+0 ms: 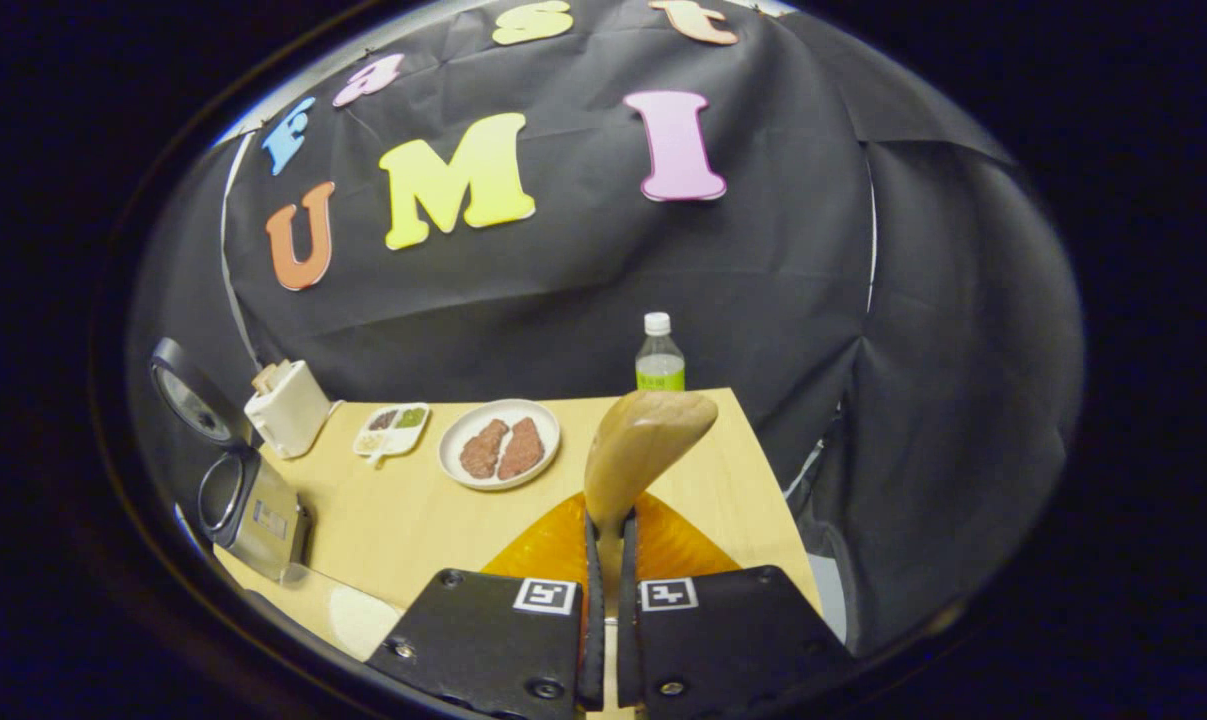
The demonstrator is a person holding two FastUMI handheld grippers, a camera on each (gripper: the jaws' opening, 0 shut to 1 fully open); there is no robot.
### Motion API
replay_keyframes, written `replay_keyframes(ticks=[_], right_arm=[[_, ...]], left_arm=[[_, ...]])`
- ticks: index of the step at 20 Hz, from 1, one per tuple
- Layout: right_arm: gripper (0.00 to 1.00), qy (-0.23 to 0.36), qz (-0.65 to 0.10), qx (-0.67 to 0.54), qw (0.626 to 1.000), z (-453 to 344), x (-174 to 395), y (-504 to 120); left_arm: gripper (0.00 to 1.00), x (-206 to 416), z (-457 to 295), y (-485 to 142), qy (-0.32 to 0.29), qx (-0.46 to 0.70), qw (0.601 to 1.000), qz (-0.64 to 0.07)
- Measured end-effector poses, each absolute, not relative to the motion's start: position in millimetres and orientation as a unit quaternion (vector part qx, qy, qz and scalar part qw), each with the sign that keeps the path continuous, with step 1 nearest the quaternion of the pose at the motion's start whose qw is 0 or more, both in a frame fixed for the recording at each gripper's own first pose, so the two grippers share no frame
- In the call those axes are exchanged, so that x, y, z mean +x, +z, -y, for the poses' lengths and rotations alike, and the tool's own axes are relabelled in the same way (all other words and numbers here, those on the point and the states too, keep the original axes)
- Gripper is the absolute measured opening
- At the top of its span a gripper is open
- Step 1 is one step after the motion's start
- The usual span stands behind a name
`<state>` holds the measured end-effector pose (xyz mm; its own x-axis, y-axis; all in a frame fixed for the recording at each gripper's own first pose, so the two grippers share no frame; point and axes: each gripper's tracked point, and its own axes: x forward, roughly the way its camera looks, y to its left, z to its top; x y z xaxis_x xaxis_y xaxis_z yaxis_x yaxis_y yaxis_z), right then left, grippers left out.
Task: Close the left gripper, press the button to open the rice cooker; take a wooden spoon from the chopstick holder with the right hand, scoop a spoonful of rice and pour it into the rice cooker, then put the wooden spoon back into the chopstick holder.
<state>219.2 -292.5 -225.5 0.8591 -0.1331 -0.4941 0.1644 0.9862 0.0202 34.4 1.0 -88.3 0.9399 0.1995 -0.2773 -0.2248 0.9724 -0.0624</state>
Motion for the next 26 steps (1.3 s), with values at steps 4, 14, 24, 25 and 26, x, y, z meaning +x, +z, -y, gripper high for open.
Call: replay_keyframes(ticks=[4, 14, 24, 25, 26], right_arm=[[0.10, -0.048, -0.238, 0.029, 0.970, 224, 187, -189], [0.10, -0.023, -0.291, -0.036, 0.956, 75, 116, -257], [0.10, -0.060, -0.331, -0.127, 0.933, 68, 112, -326], [0.10, -0.059, -0.333, -0.133, 0.932, 66, 112, -330], [0.10, -0.057, -0.336, -0.137, 0.930, 64, 112, -335]], left_arm=[[0.94, 31, -28, -82, 0.087, -0.041, 0.988, -0.117], [0.95, 18, -89, -67, 0.016, -0.052, 0.994, -0.096], [0.94, -15, -142, -73, 0.039, -0.041, 0.994, -0.097], [0.95, -17, -143, -71, 0.042, -0.043, 0.994, -0.094], [0.95, -19, -143, -71, 0.045, -0.045, 0.994, -0.092]])
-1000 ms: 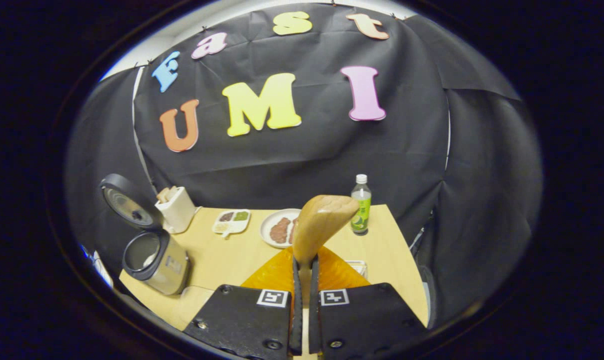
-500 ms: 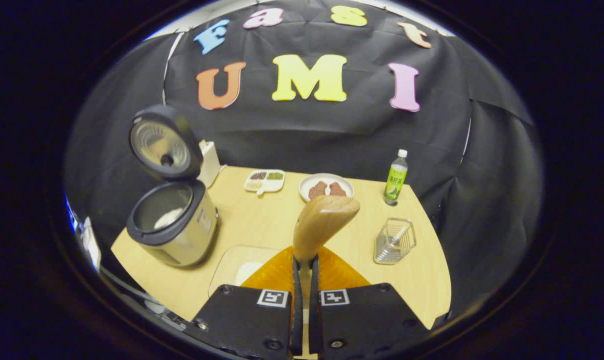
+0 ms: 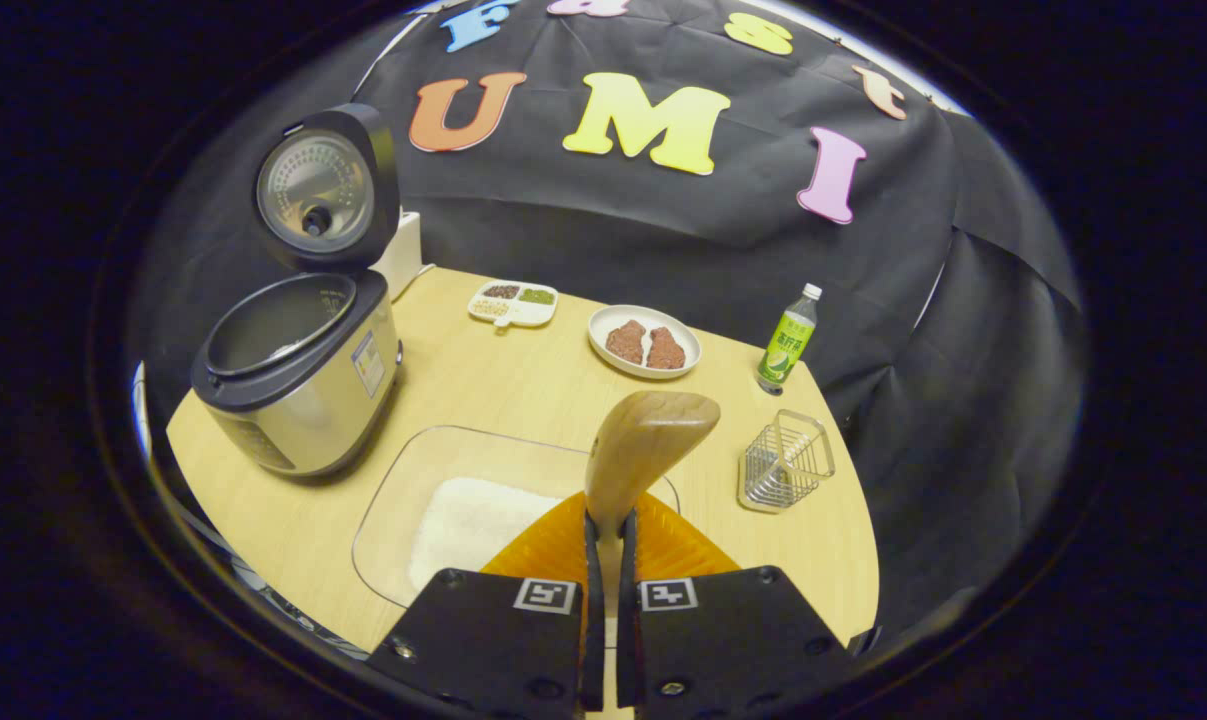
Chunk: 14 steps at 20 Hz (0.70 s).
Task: Close the left gripper, press the button to open the rice cooker; take a wooden spoon from the chopstick holder with the right hand, scoop a spoonful of rice and pour it into the rice cooker, then put the wooden spoon back into the chopstick holder.
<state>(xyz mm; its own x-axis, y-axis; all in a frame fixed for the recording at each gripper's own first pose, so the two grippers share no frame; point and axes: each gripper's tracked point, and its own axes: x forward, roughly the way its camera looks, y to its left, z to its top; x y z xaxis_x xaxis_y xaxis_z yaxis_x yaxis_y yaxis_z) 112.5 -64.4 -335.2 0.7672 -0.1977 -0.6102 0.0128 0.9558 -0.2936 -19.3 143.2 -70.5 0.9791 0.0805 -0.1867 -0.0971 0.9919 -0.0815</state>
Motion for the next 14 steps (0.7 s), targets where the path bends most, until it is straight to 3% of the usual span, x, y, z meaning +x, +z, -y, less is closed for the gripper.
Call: replay_keyframes(ticks=[6, 14], right_arm=[[0.10, -0.031, -0.351, -0.135, 0.926, 45, 117, -361], [0.10, 0.029, -0.379, -0.027, 0.925, -12, 111, -367]], left_arm=[[0.95, -26, -141, -71, 0.061, -0.048, 0.992, -0.096], [0.95, -40, -124, -73, 0.082, -0.043, 0.990, -0.104]])
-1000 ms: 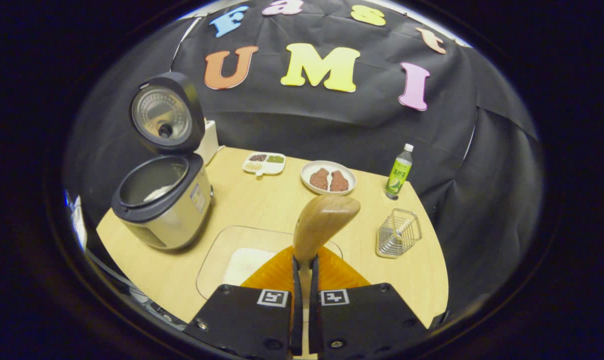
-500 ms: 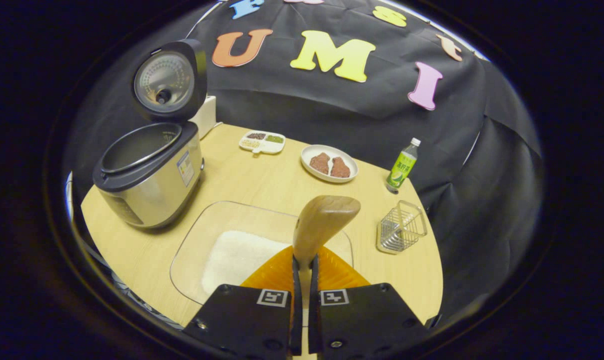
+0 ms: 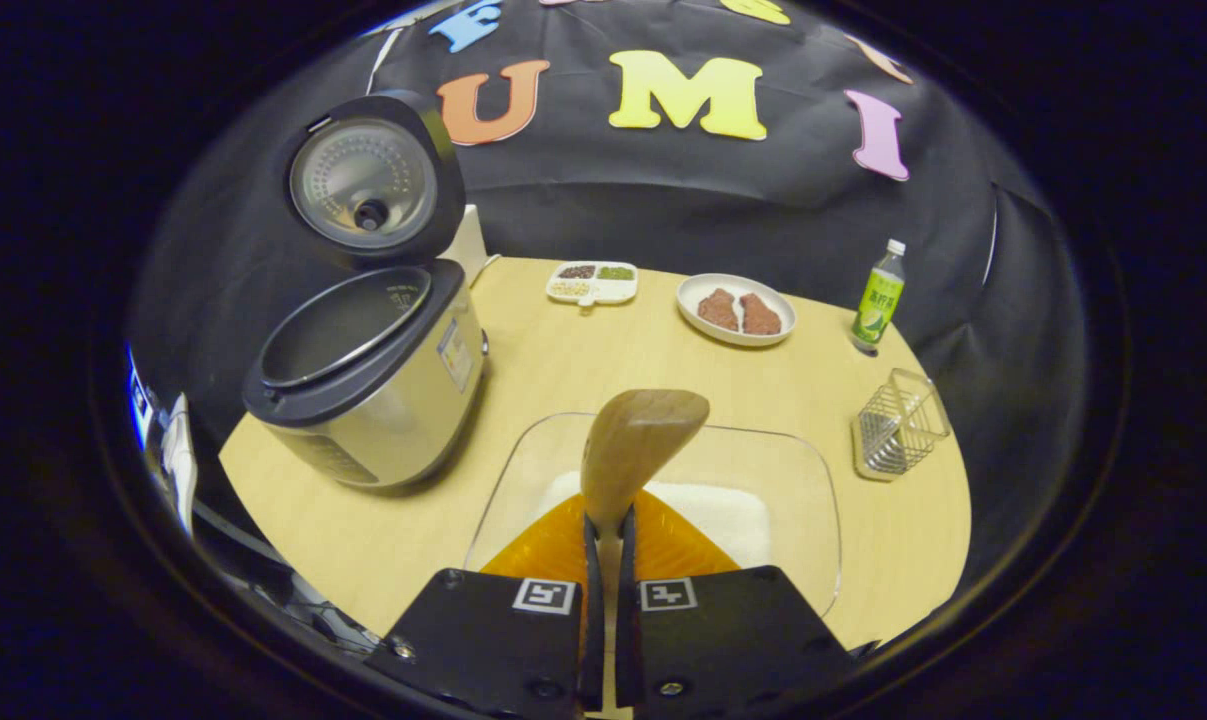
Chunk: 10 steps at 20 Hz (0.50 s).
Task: Close the left gripper, press the button to open the rice cooker; take a wooden spoon from the chopstick holder with the right hand, scoop a spoonful of rice and pour it into the rice cooker, then put the wooden spoon back into the chopstick holder.
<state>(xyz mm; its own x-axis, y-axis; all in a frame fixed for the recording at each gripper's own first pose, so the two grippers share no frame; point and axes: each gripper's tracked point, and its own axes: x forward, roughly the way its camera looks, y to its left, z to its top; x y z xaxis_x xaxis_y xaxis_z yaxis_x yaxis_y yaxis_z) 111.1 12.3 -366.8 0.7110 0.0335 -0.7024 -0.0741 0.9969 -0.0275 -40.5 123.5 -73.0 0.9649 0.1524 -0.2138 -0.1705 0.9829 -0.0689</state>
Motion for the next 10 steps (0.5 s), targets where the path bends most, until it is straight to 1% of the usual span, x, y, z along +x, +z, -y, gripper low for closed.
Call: replay_keyframes(ticks=[6, 10], right_arm=[[0.10, 0.045, -0.395, 0.099, 0.912, -21, 112, -356], [0.10, 0.043, -0.400, 0.164, 0.901, -10, 112, -354]], left_arm=[[0.95, -42, -111, -76, 0.083, -0.038, 0.989, -0.112], [0.95, -35, -99, -78, 0.078, -0.041, 0.990, -0.114]])
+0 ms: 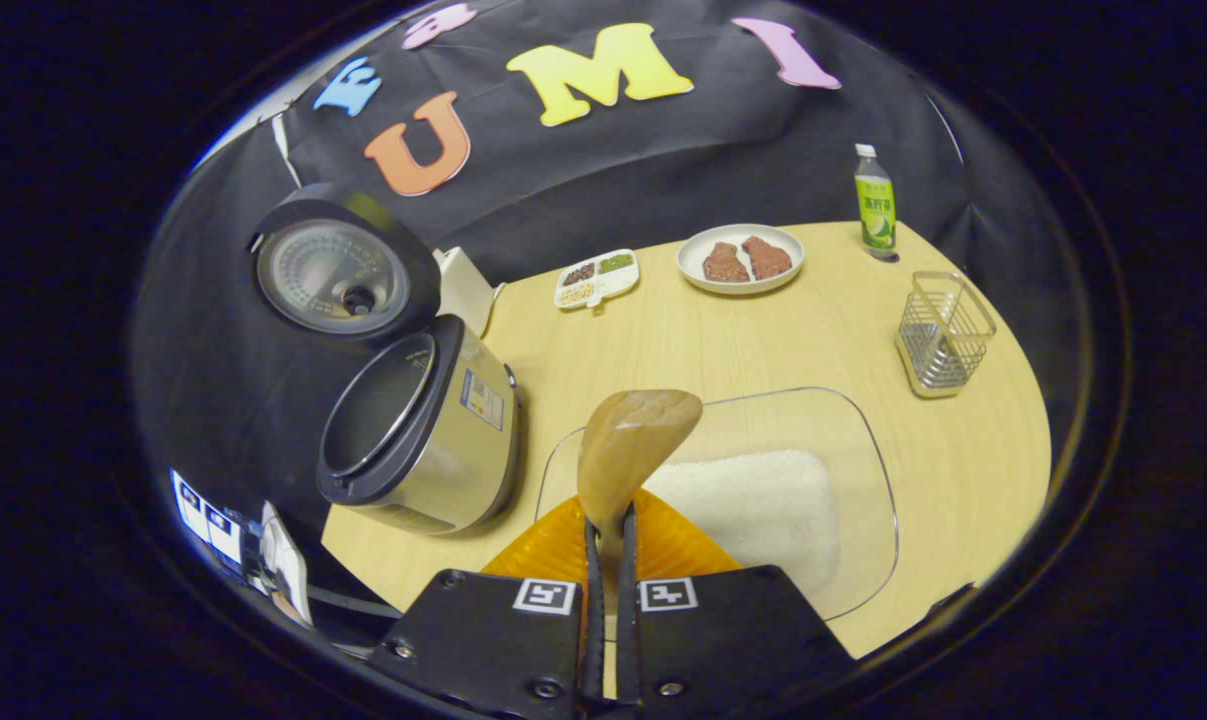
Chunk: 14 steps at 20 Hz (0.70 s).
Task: Close the left gripper, press the button to open the rice cooker; take a wooden spoon from the chopstick holder with the right hand, scoop a spoonful of rice and pour it into the rice cooker, then put the wooden spoon back into the chopstick holder.
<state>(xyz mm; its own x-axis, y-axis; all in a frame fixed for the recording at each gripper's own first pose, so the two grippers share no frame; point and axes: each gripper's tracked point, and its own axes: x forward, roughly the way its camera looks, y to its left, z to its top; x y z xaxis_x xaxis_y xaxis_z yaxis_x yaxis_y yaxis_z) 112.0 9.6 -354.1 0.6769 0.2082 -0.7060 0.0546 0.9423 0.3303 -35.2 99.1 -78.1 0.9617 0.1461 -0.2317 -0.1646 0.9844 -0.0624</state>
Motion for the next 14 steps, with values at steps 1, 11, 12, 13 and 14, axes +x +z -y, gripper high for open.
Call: replay_keyframes(ticks=[1, 11, 12, 13, 14], right_arm=[[0.10, 0.043, -0.397, 0.176, 0.900, -5, 111, -352], [0.10, 0.056, -0.355, 0.333, 0.872, 43, 121, -313], [0.10, 0.054, -0.350, 0.341, 0.871, 49, 123, -307], [0.10, 0.052, -0.344, 0.350, 0.870, 55, 123, -300], [0.10, 0.051, -0.340, 0.360, 0.868, 59, 124, -295]], left_arm=[[0.95, -32, -96, -79, 0.077, -0.042, 0.989, -0.115], [0.95, -8, -62, -83, 0.055, -0.043, 0.990, -0.123], [0.95, -5, -60, -84, 0.053, -0.043, 0.990, -0.124], [0.95, -3, -57, -85, 0.052, -0.044, 0.990, -0.124], [0.95, -2, -56, -85, 0.051, -0.045, 0.990, -0.124]])
